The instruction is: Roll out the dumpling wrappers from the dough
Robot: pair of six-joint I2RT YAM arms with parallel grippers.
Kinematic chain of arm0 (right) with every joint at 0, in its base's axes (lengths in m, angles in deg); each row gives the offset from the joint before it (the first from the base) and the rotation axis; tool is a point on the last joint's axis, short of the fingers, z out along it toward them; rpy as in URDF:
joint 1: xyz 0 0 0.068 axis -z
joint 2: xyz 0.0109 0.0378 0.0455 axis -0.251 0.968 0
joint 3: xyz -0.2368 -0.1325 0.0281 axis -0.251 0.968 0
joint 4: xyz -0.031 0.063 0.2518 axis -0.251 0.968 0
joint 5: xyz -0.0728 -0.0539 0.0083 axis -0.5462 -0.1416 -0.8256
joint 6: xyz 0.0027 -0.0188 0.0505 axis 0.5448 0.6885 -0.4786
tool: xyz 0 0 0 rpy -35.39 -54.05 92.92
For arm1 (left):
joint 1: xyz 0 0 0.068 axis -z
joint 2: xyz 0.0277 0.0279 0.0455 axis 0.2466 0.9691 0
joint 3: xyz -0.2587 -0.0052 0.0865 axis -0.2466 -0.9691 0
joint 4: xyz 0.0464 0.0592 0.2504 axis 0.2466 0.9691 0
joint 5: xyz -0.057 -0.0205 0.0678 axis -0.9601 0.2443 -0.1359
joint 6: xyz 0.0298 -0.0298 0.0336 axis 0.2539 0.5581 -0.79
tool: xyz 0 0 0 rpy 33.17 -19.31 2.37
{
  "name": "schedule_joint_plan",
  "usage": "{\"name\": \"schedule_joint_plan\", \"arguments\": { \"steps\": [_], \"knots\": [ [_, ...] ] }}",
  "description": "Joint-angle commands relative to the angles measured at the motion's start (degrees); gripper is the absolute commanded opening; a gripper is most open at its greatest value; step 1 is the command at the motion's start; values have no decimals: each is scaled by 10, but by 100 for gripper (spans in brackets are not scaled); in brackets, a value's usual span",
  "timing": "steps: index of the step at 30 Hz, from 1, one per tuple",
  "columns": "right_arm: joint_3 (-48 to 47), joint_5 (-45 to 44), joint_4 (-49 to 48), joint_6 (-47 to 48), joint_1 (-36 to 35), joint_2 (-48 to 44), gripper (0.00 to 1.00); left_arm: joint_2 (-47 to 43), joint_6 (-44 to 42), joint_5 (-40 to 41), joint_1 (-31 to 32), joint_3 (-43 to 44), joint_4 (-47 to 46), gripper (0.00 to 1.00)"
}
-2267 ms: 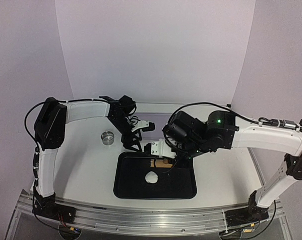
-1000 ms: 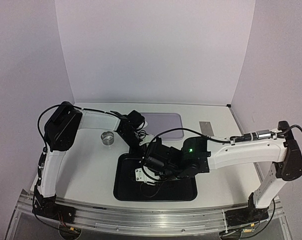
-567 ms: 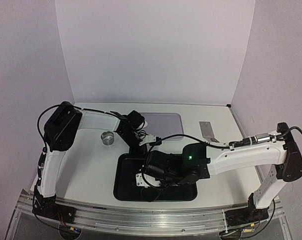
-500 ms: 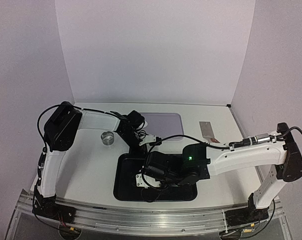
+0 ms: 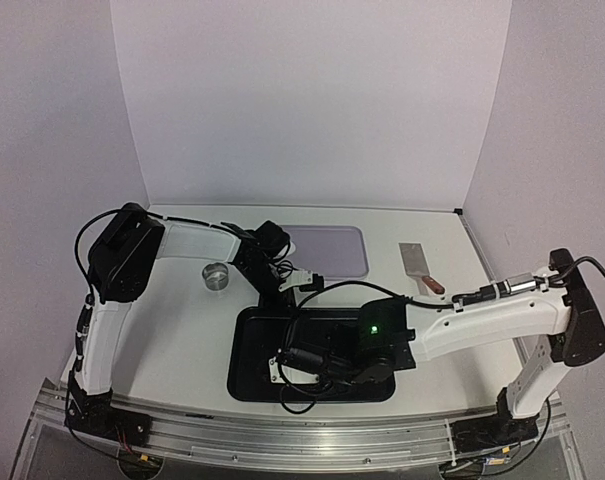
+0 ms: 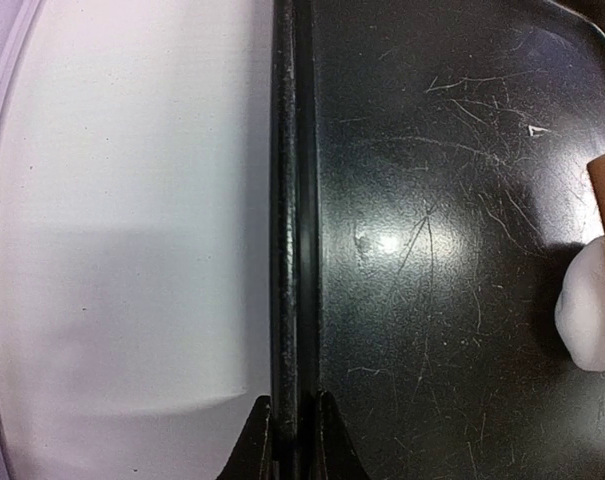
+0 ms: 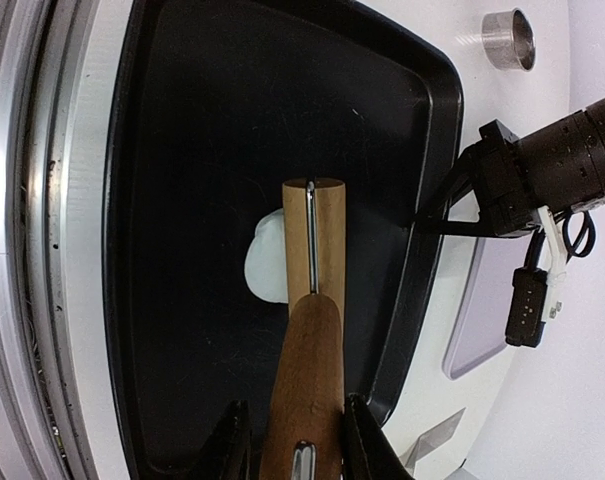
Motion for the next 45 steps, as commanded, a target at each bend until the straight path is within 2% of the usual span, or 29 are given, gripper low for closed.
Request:
{"name": "schedule_joint_plan", "arguments": {
  "steps": [1, 7, 10, 18, 22, 25, 32, 45],
  "knots": [
    [27, 69, 103, -39, -32, 0, 0, 12, -43, 106, 7, 1, -29, 0],
    [-30, 50, 97, 12, -10, 68, 0, 10, -44, 105, 7, 0, -27, 0],
    [-49, 45, 92, 8, 0, 81, 0, 8, -43, 101, 8, 0, -25, 0],
    [-20, 44, 92, -7, -19, -33, 0, 8, -46, 91, 7, 0, -23, 0],
    [-96, -4, 79, 38, -7, -28, 0, 11, -46, 89, 7, 8, -22, 0],
    [-126, -1, 45, 71, 13, -10, 0, 10, -45, 87, 8, 10, -20, 0],
    [-115, 30, -19, 113, 55, 30, 0, 8, -43, 90, 7, 6, -19, 0],
    [-45, 63, 0, 101, 50, 37, 0, 10, -43, 92, 7, 9, -22, 0]
  ]
}}
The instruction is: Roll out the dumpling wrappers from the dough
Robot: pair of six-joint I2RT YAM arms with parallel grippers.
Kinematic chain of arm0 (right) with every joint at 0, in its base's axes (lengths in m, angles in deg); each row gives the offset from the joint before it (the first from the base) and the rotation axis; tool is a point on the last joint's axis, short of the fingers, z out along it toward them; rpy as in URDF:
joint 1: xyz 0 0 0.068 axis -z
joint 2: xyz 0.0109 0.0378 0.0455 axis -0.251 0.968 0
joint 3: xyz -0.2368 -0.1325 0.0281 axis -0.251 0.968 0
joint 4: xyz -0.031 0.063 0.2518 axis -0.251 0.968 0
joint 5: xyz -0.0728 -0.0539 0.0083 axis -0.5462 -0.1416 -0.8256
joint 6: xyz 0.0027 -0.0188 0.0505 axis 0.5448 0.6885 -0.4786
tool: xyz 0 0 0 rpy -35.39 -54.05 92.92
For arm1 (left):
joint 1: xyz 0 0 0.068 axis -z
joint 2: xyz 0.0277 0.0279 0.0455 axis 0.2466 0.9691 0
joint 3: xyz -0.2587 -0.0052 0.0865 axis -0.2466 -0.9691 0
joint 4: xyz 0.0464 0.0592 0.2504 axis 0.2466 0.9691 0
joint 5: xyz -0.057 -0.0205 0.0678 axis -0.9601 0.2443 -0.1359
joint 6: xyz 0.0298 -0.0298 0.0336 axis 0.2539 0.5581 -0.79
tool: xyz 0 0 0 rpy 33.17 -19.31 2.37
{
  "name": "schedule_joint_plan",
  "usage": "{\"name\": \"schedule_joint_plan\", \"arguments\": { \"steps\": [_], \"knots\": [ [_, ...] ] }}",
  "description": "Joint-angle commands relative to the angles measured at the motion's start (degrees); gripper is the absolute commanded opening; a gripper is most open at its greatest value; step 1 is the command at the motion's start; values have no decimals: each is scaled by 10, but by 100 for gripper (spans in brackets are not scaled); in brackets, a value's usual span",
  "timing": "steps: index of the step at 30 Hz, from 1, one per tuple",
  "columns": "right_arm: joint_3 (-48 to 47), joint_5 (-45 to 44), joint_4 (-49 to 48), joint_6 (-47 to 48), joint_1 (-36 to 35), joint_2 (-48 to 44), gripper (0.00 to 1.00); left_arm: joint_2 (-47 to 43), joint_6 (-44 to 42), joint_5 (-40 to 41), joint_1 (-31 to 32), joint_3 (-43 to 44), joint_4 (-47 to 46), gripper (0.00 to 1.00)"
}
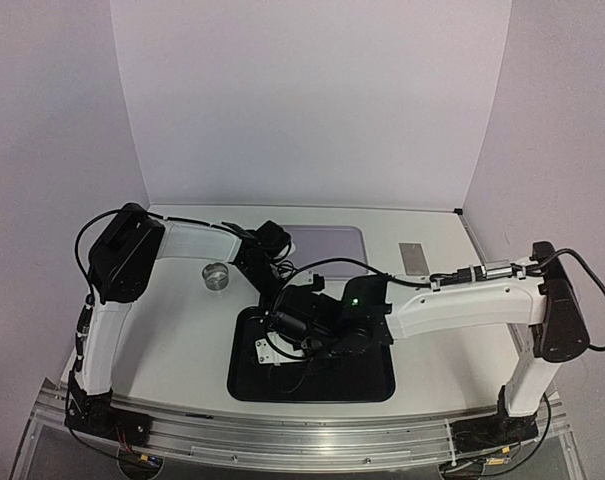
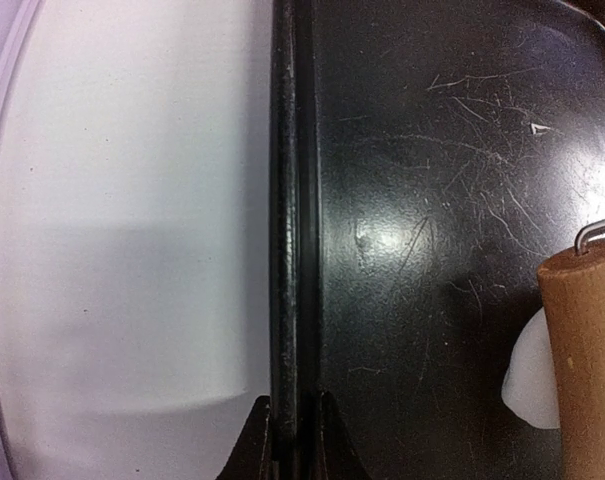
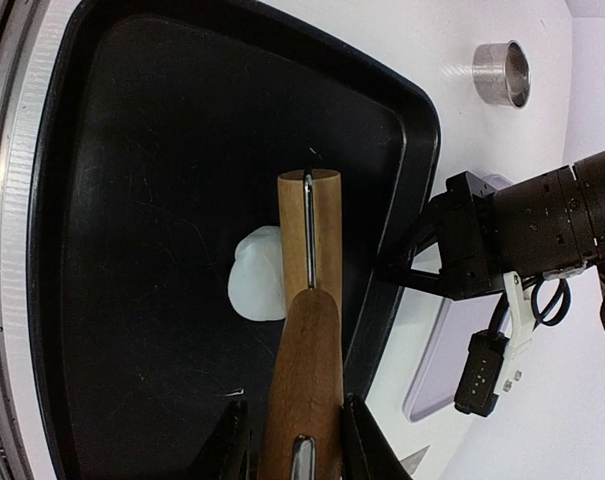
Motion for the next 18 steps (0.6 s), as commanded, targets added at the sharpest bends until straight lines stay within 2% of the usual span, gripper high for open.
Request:
{"name": "schedule_joint_plan", "arguments": {
  "steps": [1, 8, 14, 18],
  "knots": [
    [25, 32, 35, -12, -10, -17, 0, 11, -42, 86, 5, 6, -27, 0],
    [58, 31, 66, -28, -12, -35, 0, 11, -50, 94, 4, 7, -27, 0],
    [11, 29, 65, 5, 4, 18, 0, 12, -50, 93, 5, 8, -26, 0],
    [17, 30, 66, -5, 0, 12, 0, 12, -49, 93, 5, 10, -25, 0]
  ]
}}
